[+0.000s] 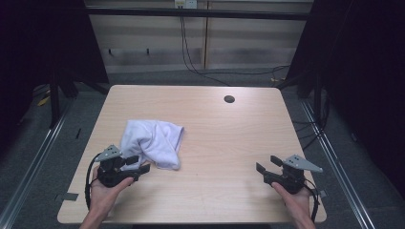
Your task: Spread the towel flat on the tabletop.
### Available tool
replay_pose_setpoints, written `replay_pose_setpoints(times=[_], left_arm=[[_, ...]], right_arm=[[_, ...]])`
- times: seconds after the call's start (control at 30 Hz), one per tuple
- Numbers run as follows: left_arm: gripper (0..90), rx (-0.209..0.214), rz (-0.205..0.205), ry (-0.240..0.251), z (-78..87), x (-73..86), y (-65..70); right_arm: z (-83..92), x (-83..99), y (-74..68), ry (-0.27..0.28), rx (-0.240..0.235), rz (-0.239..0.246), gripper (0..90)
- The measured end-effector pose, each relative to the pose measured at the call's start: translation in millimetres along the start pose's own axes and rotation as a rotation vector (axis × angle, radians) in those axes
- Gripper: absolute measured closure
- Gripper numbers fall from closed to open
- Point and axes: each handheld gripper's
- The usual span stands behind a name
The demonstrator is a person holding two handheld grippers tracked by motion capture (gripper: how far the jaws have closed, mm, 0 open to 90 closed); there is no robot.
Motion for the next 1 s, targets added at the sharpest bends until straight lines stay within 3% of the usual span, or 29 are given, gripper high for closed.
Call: replay_pose_setpoints(times=[0.1, 0.13, 0.17, 0.27, 0.4, 0.43, 0.53, 0.6, 0.7, 0.73, 0.83, 0.9, 1.0], left_arm=[[36.8, -0.011, -0.014, -0.002, 1.5, -0.2, -1.2], [35.0, -0.057, -0.042, -0.015, 2.5, -0.4, -1.3], [33.6, -0.073, -0.054, -0.019, 2.8, -0.4, -1.4], [34.1, -0.083, -0.055, -0.026, 5.7, -5.8, -5.5], [34.1, -0.094, -0.041, 0.020, 10.3, -19.8, -8.9], [32.9, -0.111, -0.023, 0.083, 15.6, -29.4, -10.5], [34.1, -0.101, -0.030, 0.091, 17.9, -37.2, -14.9], [34.7, -0.099, -0.015, 0.093, 16.2, -45.9, -26.5], [36.8, -0.112, -0.008, 0.059, 11.3, -49.9, -35.9], [36.8, -0.143, -0.012, 0.050, 6.9, -53.2, -43.1], [35.2, -0.128, 0.011, 0.027, 2.4, -57.4, -50.8], [33.3, -0.150, 0.025, 0.021, -4.2, -61.6, -57.4], [32.0, -0.150, 0.014, 0.011, -9.6, -65.8, -61.2]], right_arm=[[-0.2, -0.4, -1.1, 0.004, -0.005, 0.002, 29.9], [-0.1, -0.2, -1.2, 0.003, -0.013, -0.002, 29.5], [-0.4, 0.0, -0.9, -0.003, -0.018, 0.007, 29.1], [-1.4, -0.4, -1.6, -0.024, -0.029, 0.031, 29.0], [-0.9, -0.3, -1.4, -0.018, -0.047, 0.016, 29.1], [-2.0, -0.2, -1.3, -0.023, -0.066, 0.011, 29.0], [-3.0, -1.0, -2.1, -0.024, -0.068, 0.014, 28.9], [-5.0, -2.0, -4.4, -0.034, -0.074, 0.022, 28.9], [-5.8, -2.4, -6.3, -0.039, -0.080, 0.027, 28.6], [-6.7, -2.9, -7.4, -0.042, -0.087, 0.033, 28.6], [-7.9, -2.9, -7.9, -0.050, -0.093, 0.035, 28.0], [-9.0, -2.7, -8.5, -0.053, -0.100, 0.035, 27.7], [-9.2, -2.7, -8.5, -0.062, -0.101, 0.038, 27.5]])
Point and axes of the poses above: each handheld gripper's, and its own axes: z roughly backward along the jaws, x roughly out of its underside, y roughly to its right, and after that the axes turned 12 degrees about z, right-handed
